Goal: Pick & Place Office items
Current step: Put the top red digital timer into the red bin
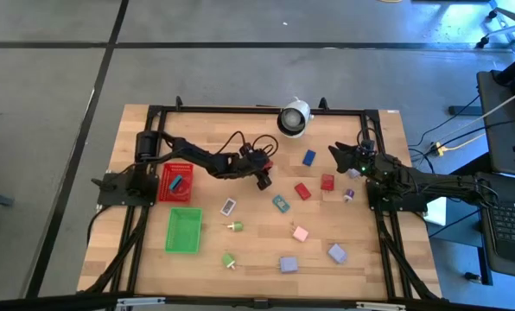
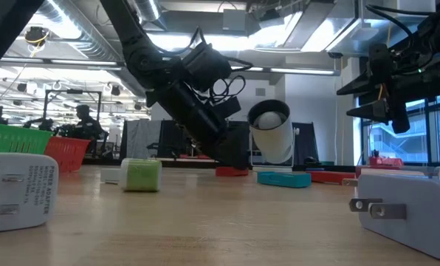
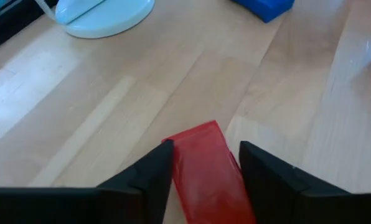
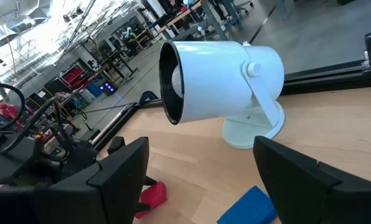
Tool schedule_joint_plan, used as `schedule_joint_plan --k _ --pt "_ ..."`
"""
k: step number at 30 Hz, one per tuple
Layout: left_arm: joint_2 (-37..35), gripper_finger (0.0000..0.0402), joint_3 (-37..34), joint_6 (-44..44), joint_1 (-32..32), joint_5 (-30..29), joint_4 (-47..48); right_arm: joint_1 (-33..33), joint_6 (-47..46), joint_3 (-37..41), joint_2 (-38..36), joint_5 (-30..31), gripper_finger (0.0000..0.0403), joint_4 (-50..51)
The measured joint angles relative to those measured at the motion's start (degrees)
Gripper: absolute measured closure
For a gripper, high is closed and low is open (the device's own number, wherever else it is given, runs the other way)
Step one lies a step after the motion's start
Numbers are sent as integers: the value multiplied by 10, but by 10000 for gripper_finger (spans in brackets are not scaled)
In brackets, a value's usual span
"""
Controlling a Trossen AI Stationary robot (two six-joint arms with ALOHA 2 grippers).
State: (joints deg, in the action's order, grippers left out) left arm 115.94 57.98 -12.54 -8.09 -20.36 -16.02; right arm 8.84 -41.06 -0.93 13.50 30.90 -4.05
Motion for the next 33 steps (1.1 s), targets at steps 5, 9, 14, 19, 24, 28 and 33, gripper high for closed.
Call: schedule_joint_plan --k 5,9,14,19,24,28,33 --pt "0 289 0 -48 -8 30 -3 0 0 0 0 2 111 0" --pt "0 304 0 -54 -8 37 -6 0 0 0 0 2 111 0" --pt "0 267 0 -45 -7 58 -8 0 0 0 0 2 111 0" --pt "-1 206 0 -51 -6 64 -13 0 0 0 0 2 111 0" --pt "-14 165 11 -28 -6 52 2 0 -1 0 0 2 111 0" --pt "-25 158 27 1 -6 33 37 0 -1 0 0 2 111 0" --pt "-25 161 33 -36 -6 44 100 0 0 0 0 -1 111 0"
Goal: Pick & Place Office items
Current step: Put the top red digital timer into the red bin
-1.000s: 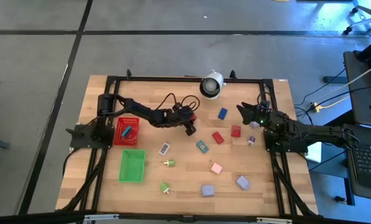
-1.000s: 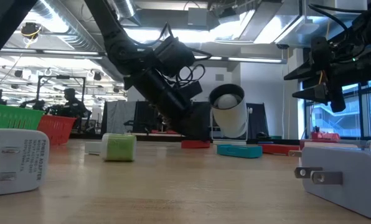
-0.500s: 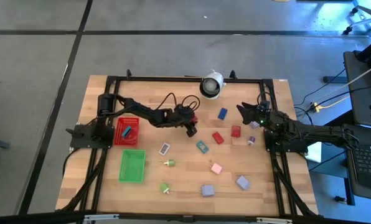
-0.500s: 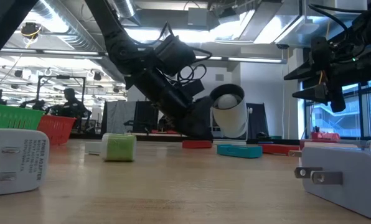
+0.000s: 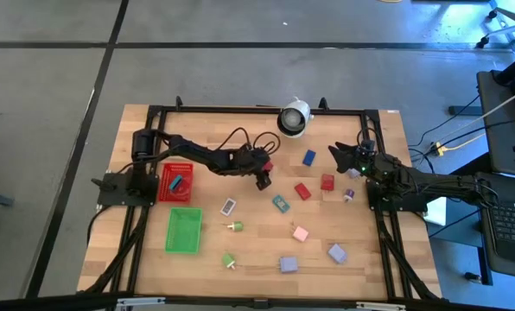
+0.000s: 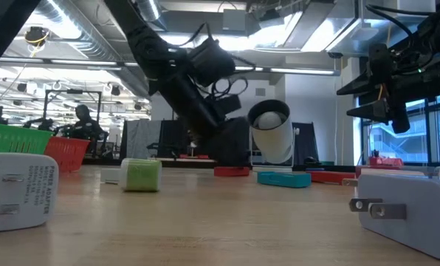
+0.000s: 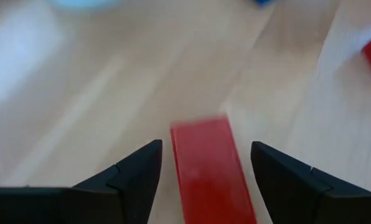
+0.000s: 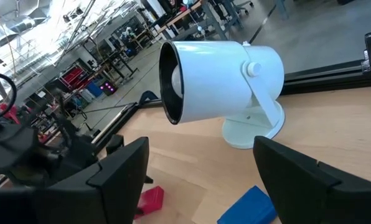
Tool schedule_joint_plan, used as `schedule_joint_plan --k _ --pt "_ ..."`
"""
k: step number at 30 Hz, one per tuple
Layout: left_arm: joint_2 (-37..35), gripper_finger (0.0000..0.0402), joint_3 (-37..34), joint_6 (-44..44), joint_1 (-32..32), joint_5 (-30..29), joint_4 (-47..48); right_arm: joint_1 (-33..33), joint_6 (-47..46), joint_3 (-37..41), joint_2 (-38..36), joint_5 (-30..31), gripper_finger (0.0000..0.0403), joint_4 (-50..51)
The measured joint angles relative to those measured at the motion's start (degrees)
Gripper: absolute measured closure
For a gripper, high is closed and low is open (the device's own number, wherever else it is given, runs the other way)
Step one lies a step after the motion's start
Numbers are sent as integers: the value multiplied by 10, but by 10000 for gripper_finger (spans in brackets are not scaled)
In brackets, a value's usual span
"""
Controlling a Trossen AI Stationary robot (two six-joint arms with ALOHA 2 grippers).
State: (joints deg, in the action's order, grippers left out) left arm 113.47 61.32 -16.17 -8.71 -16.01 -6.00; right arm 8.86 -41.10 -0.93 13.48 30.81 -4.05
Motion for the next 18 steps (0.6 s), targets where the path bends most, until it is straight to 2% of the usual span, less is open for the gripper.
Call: schedule_joint_plan --k 5,11,18 --pt "4 161 2 -56 1 -2 80 0 13 0 0 1 110 0" --pt "11 169 -1 -57 1 4 80 0 15 0 0 2 110 0" --pt "14 248 -5 -34 4 2 9 0 16 0 0 2 110 0"
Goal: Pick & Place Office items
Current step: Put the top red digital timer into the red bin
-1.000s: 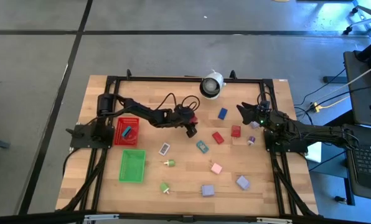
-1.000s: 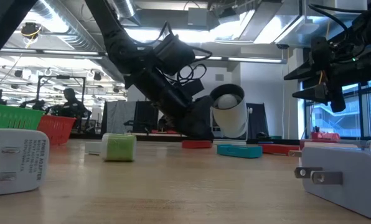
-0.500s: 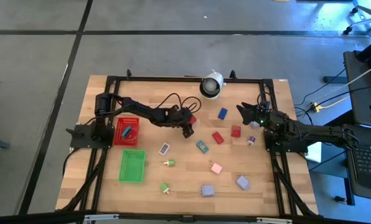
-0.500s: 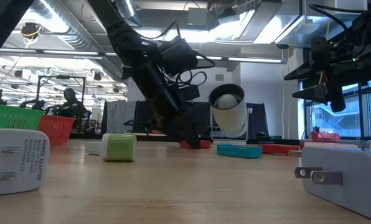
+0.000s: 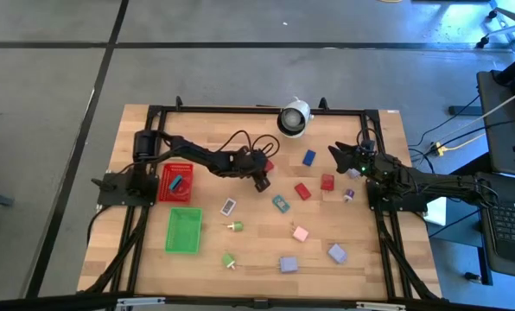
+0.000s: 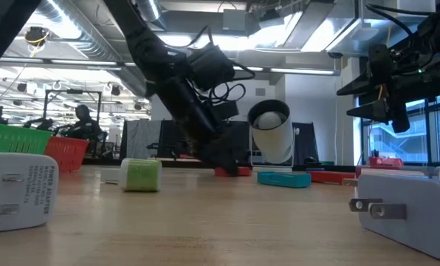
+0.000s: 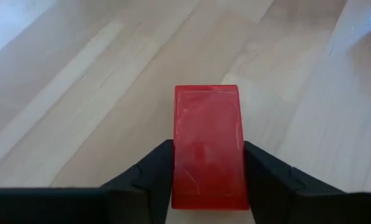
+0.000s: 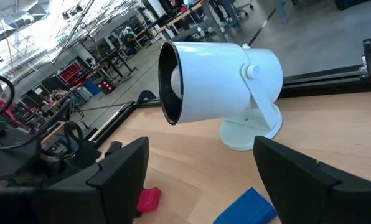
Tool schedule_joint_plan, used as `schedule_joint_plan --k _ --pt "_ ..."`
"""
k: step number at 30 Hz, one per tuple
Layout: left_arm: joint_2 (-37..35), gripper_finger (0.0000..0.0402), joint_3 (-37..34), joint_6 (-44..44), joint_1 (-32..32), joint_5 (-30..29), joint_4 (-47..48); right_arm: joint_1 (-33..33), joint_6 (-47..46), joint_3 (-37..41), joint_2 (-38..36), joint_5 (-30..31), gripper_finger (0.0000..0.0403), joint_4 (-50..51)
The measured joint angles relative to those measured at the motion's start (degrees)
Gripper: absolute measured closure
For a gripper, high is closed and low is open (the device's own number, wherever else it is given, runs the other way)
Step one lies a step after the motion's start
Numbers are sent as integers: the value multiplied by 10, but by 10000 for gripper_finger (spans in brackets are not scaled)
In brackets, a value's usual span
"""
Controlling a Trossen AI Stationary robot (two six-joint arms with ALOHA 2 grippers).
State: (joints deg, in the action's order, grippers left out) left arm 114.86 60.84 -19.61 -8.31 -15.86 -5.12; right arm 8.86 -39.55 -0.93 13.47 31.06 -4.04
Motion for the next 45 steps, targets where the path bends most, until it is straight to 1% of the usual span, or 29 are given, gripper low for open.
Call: schedule_joint_plan --k 6,8,11,13,17,21,23,26,30,33,35,38,39,42,45 --pt "-5 249 3 -9 -4 18 -64 0 0 0 0 0 110 0" --pt "-22 249 8 -19 -8 27 -89 0 1 0 0 0 110 0" --pt "-46 249 16 -21 -16 28 -167 0 1 0 0 -2 110 0" --pt "-63 249 15 -13 -20 34 -234 0 1 0 0 -4 110 0" --pt "-98 249 16 26 -28 80 -361 0 -2 0 0 -5 110 0" --pt "-124 249 16 70 -31 116 -440 0 6 0 0 -5 110 0" --pt "-135 249 16 96 -31 115 -459 0 -5 0 0 -5 110 -1" --pt "-144 249 16 127 -31 114 -461 0 -9 0 0 -5 111 0" --pt "-147 249 16 134 -31 115 -460 0 -2 0 0 -5 111 0" --pt "-147 249 16 112 -31 113 -437 0 -4 0 0 -5 111 0" --pt "-148 249 16 62 -31 123 -393 0 -3 0 0 -5 111 0" --pt "-159 245 16 -31 -41 157 -287 0 -3 0 0 -5 111 0" --pt "-165 241 16 -57 -47 162 -241 0 -3 0 0 -5 111 0" --pt "-189 236 17 -116 -66 169 -63 0 -3 0 0 -5 111 0" --pt "-223 240 17 -130 -82 167 121 0 -3 0 0 -5 111 0"
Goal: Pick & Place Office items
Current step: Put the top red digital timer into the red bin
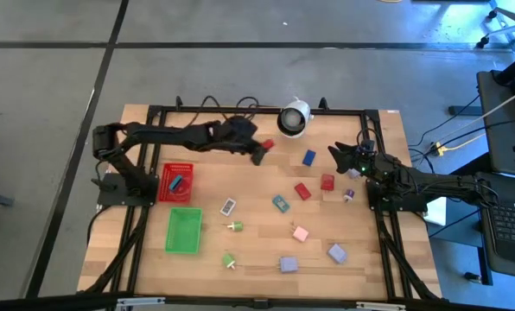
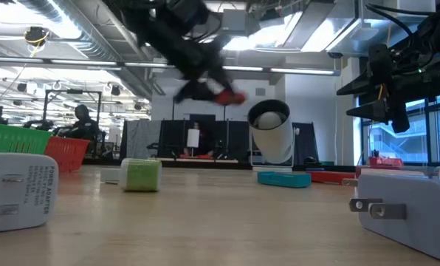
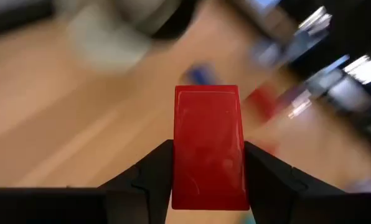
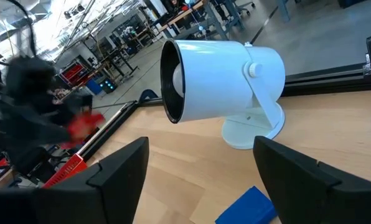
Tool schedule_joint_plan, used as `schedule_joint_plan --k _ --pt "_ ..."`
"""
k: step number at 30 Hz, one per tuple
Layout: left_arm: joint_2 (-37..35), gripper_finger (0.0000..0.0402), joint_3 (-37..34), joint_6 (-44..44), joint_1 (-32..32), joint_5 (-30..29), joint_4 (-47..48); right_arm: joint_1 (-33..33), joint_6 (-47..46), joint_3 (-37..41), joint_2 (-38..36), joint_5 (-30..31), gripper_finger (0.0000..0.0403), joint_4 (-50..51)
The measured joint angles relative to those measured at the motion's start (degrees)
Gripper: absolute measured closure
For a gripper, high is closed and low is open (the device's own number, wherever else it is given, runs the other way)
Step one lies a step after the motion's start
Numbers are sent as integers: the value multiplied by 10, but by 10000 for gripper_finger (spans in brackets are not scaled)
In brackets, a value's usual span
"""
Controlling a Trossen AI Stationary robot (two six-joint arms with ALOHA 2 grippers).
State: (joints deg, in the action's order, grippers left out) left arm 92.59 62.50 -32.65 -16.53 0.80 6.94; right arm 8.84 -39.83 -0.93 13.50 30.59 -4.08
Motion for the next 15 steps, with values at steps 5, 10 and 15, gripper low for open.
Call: schedule_joint_plan --k 5,10,15 --pt "-76 246 0 39 -3 0 265 0 0 0 0 0 111 0" --pt "-152 235 0 81 9 -26 510 0 0 0 0 0 111 0" --pt "-212 244 -35 113 6 -38 643 0 0 0 0 0 111 0"
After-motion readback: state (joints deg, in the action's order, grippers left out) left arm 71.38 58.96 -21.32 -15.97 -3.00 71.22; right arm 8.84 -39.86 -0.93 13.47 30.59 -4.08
